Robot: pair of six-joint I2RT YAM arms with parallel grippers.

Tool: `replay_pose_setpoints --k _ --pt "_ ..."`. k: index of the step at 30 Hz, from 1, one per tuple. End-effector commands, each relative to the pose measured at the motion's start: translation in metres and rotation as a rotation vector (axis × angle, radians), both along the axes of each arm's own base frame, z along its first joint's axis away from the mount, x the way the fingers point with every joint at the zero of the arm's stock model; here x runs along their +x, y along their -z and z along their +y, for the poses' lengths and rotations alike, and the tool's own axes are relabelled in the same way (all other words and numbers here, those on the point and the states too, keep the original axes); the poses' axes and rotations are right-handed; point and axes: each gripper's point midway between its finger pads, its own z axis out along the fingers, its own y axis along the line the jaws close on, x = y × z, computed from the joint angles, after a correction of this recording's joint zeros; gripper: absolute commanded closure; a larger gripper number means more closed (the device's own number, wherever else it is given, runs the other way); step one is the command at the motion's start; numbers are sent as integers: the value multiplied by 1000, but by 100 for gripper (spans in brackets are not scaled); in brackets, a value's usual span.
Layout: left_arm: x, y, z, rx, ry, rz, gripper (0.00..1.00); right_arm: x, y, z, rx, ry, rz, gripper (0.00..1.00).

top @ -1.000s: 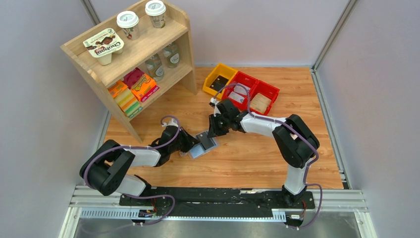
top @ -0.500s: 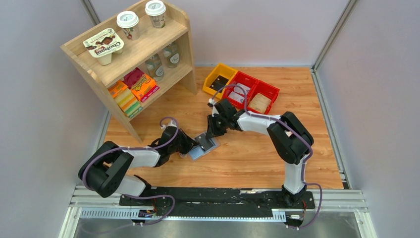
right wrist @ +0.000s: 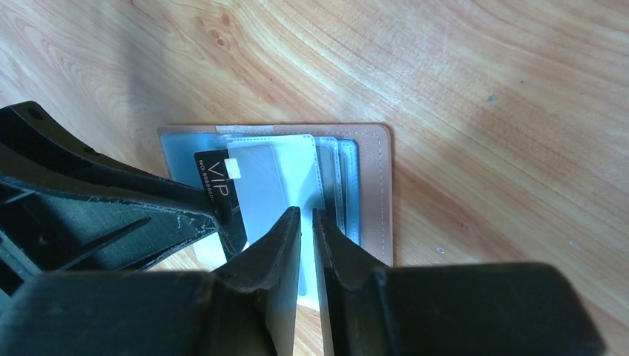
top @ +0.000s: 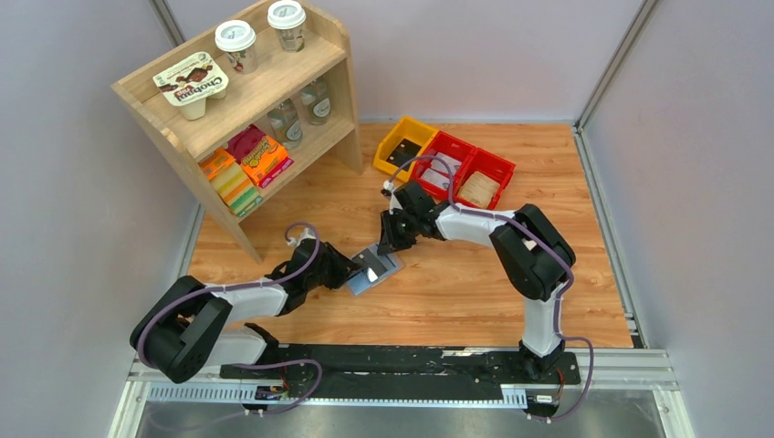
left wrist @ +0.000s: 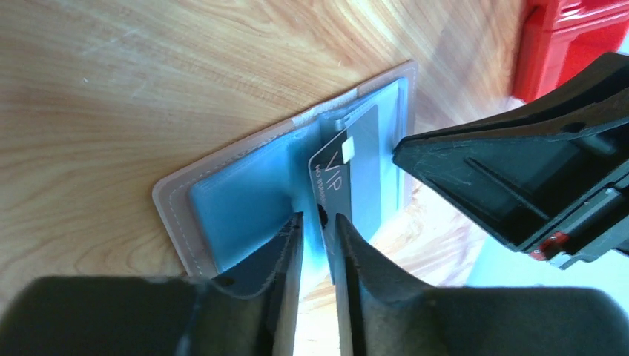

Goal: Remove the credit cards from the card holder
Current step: Remove the credit card from the card holder.

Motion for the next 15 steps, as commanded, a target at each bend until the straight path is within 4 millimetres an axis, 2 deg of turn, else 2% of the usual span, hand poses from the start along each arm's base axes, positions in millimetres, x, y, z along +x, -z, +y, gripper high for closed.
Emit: replay_pose_setpoints --k 1,4,9,15 --pt "-1 5 12 37 -29 4 61 -7 32 -18 -106 18 52 80" --pt "3 4 16 46 -36 -11 54 -7 32 -18 -102 17 53 80" --pt "11 7 21 41 -43 -17 54 -8 32 -17 -98 12 58 80" --pt "22 7 15 16 -17 -35 57 -8 33 -17 -98 11 60 80"
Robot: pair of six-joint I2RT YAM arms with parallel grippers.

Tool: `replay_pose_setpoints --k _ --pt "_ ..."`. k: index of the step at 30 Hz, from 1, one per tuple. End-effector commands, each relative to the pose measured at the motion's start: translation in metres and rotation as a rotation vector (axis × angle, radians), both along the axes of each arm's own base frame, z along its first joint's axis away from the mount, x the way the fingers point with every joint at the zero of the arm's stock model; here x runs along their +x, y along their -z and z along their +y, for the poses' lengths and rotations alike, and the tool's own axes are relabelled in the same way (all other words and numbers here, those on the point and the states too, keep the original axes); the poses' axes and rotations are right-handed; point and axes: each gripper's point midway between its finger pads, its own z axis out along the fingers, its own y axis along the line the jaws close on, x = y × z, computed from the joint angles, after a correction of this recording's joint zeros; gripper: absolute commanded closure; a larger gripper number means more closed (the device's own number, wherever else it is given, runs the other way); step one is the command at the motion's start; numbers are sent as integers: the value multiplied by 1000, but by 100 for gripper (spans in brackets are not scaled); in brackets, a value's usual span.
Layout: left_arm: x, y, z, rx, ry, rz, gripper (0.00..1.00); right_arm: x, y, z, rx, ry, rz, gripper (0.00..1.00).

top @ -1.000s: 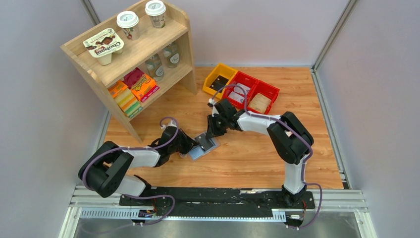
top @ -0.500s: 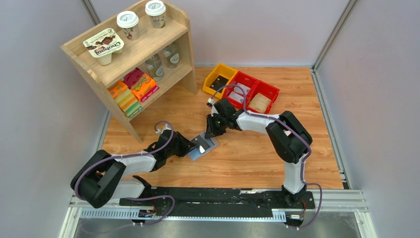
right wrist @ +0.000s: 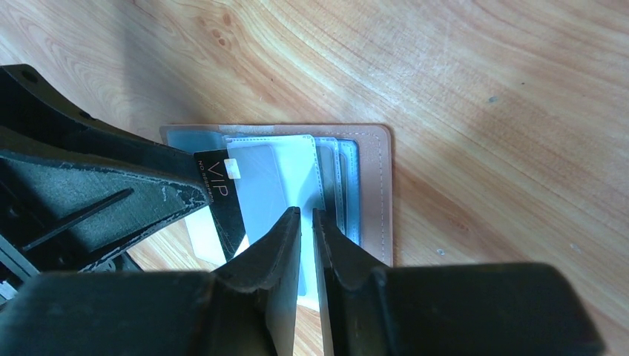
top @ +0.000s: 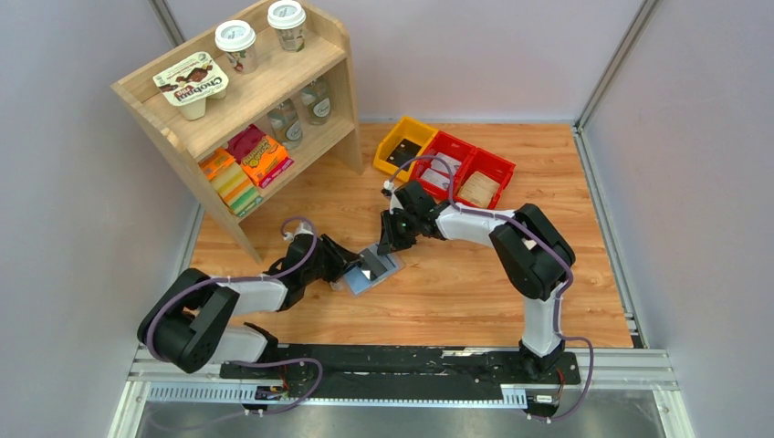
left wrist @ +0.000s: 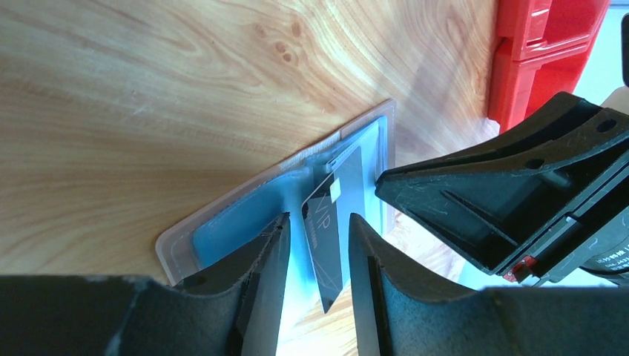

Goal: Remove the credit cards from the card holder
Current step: Remove the credit card from the card holder.

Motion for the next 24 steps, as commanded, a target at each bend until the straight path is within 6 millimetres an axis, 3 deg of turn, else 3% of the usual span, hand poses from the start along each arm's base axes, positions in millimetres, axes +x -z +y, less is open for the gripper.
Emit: replay_pose_setpoints --k 1,6,14,18,24 --pt "2 14 5 40 24 7 59 -8 32 -17 -105 13 50 80" --pt "3 15 7 55 27 -1 72 -8 33 -17 -105 14 52 80" --pt "-11 16 25 91 -12 -4 97 -8 32 -17 -102 13 54 80" --pt "-19 12 33 94 -34 -9 100 -7 28 -15 -91 15 49 80" --pt "-23 -9 36 42 -65 -58 100 -1 2 -8 -39 22 10 76"
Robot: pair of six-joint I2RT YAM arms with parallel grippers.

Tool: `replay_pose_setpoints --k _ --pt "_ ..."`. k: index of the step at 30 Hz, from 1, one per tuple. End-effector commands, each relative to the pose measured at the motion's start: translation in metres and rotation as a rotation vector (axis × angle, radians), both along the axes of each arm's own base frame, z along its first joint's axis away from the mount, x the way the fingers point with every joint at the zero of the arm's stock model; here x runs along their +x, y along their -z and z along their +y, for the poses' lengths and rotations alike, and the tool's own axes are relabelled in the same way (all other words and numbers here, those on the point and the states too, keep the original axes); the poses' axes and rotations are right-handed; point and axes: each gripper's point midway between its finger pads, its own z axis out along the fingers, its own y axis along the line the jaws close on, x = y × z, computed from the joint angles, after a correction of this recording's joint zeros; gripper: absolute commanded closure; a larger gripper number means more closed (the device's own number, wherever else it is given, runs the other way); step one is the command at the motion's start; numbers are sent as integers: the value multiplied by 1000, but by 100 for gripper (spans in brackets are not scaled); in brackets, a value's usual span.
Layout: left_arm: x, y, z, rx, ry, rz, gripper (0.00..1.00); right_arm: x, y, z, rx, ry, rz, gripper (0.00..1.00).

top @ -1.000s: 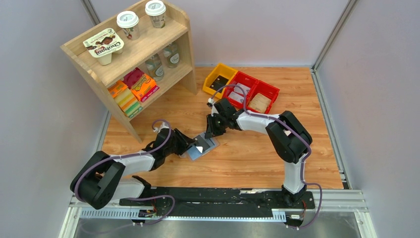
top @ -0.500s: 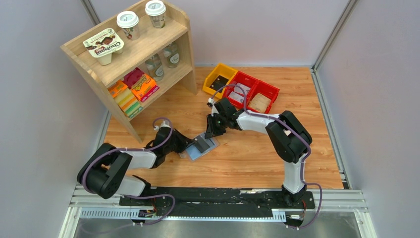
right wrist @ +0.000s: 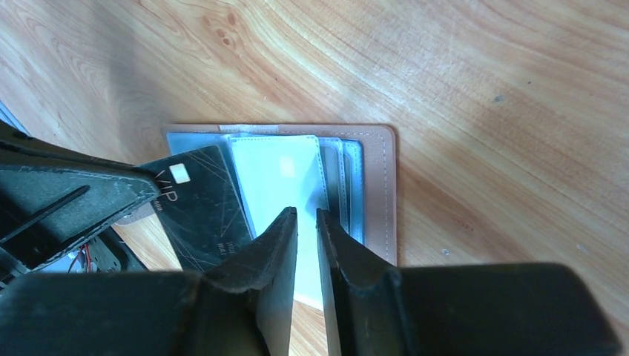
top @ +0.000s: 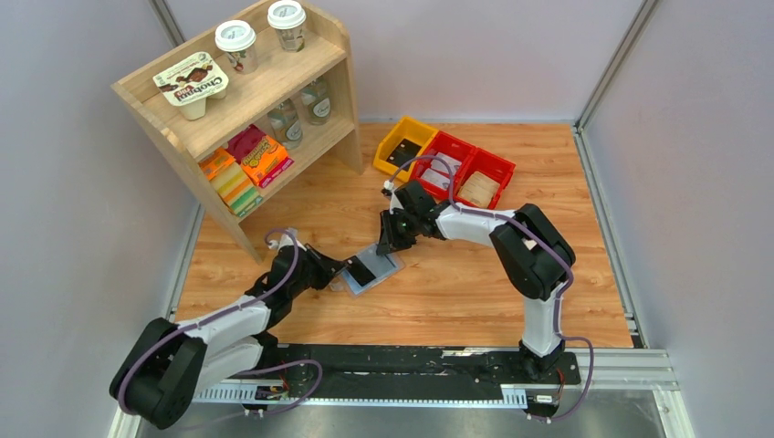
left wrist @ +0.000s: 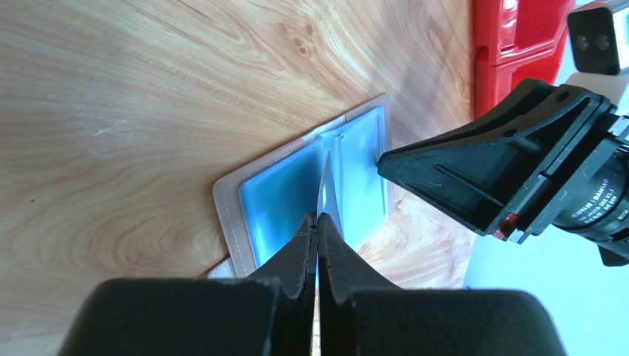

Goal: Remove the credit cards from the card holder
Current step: Remove the credit card from the card holder.

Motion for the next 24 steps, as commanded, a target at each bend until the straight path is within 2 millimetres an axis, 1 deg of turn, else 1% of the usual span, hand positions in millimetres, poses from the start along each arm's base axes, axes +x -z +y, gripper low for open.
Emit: replay_pose_setpoints --k 1,2,3,4,5,6,7,8,9,10,13,14,15,18,19,20,21,22,23,24 --pt "-7 -4 11 6 -37 -3 100 -1 -2 -8 -36 22 -4 74" --pt "-8 -6 11 0 -37 -9 100 1 -10 -7 -25 29 -12 73" --pt "-4 -16 14 -18 -67 -42 100 2 -17 -5 -11 35 -21 72" --pt "-5 -20 14 -31 -68 -57 100 2 -25 -5 3 40 -30 70" --pt "-3 -30 13 -65 -79 -87 100 4 -36 -4 24 52 -48 68" --pt "-3 -34 13 -83 -83 -102 100 4 -43 -4 38 68 -59 64" --pt "0 -49 12 -133 -100 -143 100 5 -56 -3 68 91 -74 59" --pt "0 -52 12 -154 -108 -159 100 6 -66 -4 93 115 -90 53" --pt "3 -65 11 -209 -123 -196 100 6 -76 -5 119 139 -105 49" --pt "5 -73 12 -234 -139 -219 100 6 -87 -7 151 169 -122 46" --pt "12 -104 12 -327 -173 -296 100 4 -114 -13 261 263 -162 39" --pt "14 -114 12 -355 -179 -320 100 4 -124 -13 316 289 -181 38" --pt "16 -123 11 -366 -190 -341 100 2 -140 -15 372 319 -198 36" --pt "21 -150 9 -397 -229 -432 100 -11 -157 -16 469 384 -235 35" --pt "23 -157 9 -402 -257 -455 100 -17 -158 -16 490 397 -241 35" --pt "23 -165 7 -416 -261 -483 100 -20 -165 -16 529 418 -259 35" --pt "23 -170 4 -428 -272 -499 100 -25 -170 -17 561 438 -268 35" --pt "25 -176 2 -447 -277 -512 100 -29 -169 -18 576 447 -270 35" --pt "25 -180 -1 -469 -277 -519 100 -32 -176 -17 605 453 -277 35" --pt "28 -183 -3 -485 -279 -526 100 -33 -179 -17 624 461 -272 35"
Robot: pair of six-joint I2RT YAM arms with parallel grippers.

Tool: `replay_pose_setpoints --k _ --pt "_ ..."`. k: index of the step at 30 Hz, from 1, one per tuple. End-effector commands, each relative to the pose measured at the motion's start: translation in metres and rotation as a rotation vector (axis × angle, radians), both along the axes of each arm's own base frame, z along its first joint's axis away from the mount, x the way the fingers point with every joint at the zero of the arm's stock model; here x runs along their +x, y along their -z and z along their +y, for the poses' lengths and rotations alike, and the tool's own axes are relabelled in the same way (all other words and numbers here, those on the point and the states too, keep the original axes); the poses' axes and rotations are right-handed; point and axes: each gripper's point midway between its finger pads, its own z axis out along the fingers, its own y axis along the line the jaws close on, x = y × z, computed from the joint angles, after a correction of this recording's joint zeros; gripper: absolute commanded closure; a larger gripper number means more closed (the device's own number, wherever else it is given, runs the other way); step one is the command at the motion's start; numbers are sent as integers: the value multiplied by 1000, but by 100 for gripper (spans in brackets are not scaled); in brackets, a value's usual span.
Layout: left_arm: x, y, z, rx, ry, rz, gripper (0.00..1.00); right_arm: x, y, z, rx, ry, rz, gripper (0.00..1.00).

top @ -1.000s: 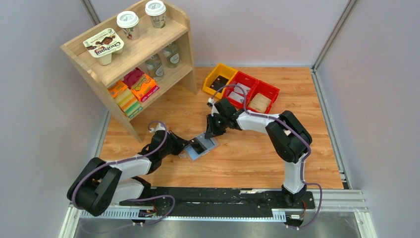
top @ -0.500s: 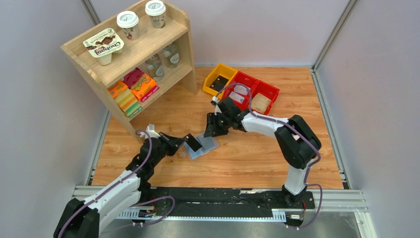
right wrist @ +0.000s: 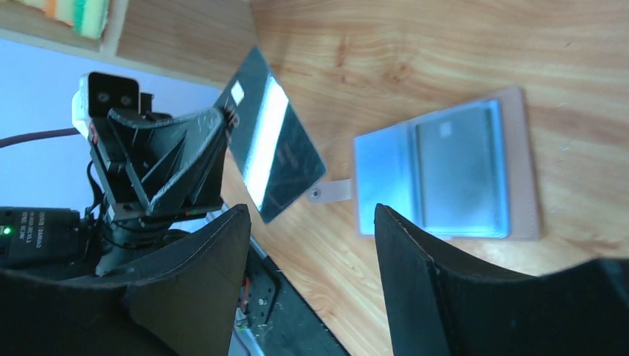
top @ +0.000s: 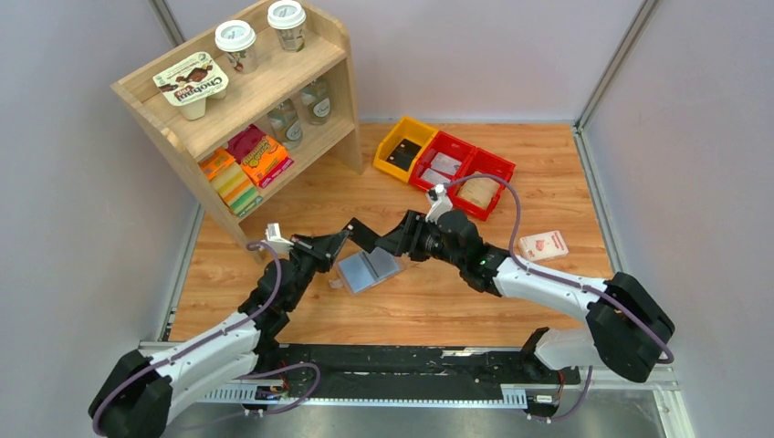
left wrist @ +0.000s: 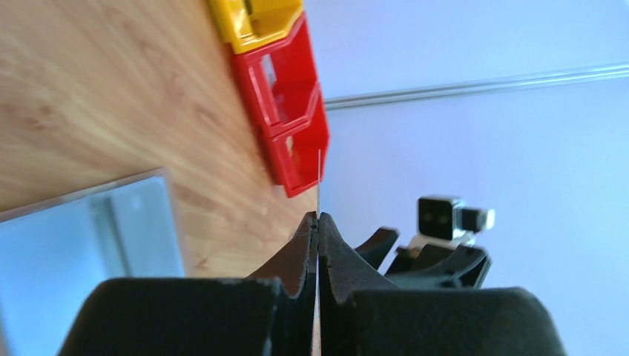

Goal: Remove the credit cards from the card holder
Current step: Remove the credit card from the card holder, then place the credit card in the storage box.

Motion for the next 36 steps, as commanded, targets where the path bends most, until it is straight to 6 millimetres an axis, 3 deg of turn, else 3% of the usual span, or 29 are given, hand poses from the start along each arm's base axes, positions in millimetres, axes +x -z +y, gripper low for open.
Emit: replay_pose_setpoints --k 1,3,9,15,29,36 --pt "16 -61 0 -164 -86 -155 100 7 -49 6 218 107 -79 35" --pt "18 -74 -5 -211 -77 -189 100 7 -54 7 253 110 -75 35" --pt "25 -82 -20 -250 -65 -207 100 9 -68 17 318 90 -76 40" --pt "25 -89 -21 -277 -79 -230 100 11 -66 24 343 81 -59 50" --pt "24 -87 -27 -303 -61 -217 100 24 -87 24 393 97 -105 65" --pt "23 -79 -25 -301 -66 -206 99 24 -85 21 374 93 -110 93"
